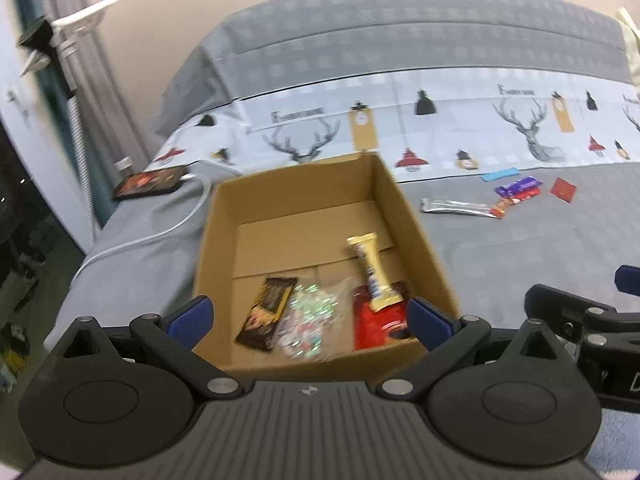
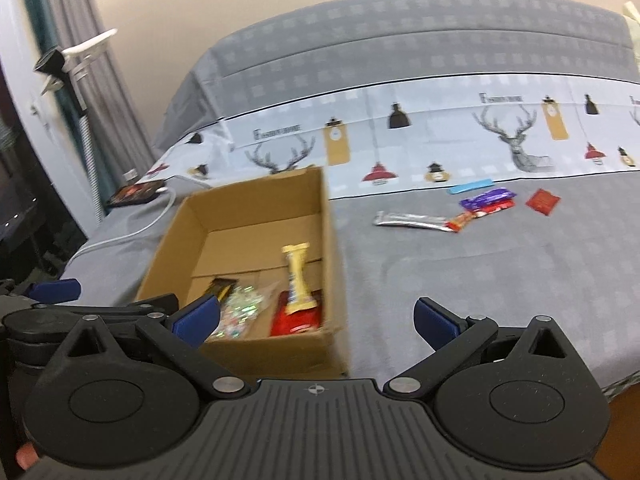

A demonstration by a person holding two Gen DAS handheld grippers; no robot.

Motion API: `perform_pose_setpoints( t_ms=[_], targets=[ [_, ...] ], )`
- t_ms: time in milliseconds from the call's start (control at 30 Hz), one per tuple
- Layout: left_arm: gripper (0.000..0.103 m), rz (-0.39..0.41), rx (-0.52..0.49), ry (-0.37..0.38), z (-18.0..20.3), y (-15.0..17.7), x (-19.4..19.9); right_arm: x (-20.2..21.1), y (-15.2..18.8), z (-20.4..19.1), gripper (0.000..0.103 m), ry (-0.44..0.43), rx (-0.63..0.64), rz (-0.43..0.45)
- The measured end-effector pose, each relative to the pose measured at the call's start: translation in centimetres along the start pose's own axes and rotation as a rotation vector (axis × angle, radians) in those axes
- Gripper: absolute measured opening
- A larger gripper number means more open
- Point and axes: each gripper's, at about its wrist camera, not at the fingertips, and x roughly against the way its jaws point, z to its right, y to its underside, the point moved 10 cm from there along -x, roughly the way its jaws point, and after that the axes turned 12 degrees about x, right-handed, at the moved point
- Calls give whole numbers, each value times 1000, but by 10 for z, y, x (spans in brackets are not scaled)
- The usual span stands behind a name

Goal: Organize snacks
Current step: 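Move both tools back toward the remaining snacks on the bed, then grasp the silver sachet with the left tool while the right tool grasps the purple chocolate bar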

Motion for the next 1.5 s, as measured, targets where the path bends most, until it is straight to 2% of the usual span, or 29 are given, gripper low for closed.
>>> perform_pose_setpoints(
  t_ms=[167,333,600,700,900,967,1033,1100,1233,1400,1500],
  targets=[
    [103,-73,-73,68,47,-11,-26,-7,-2,49,103,74,-27,2],
    [103,-91,-194,125,104,-29,-56,-18,0,113,103,172,-95,-17],
    [103,-91,-398,107,191,-57,-144,-70,-6,211,103,277,-173,-55],
    [103,-143,-445,112,219,-63,-189,-103,-10,240,103,295,-176,-65],
    [103,-264,-518,199,270,-71,-281,-182,-31,292,103,288,-126,-73],
    [103,-298,-538,204,278,-69,-307,-213,-37,307,103,281,-103,-85],
    [103,-329,-549,207,282,-66,-334,-242,-39,319,103,252,-91,-115],
    [103,-350,-555,221,285,-65,-352,-273,-38,330,103,208,-135,-167],
    [103,-382,-568,239,292,-59,-376,-317,-44,349,103,182,-244,-191],
    [103,-440,-628,287,303,-44,-394,-366,-55,350,103,186,-212,-193],
    [103,-463,-621,316,307,-43,-398,-393,-52,352,103,203,-182,-216]
  ],
)
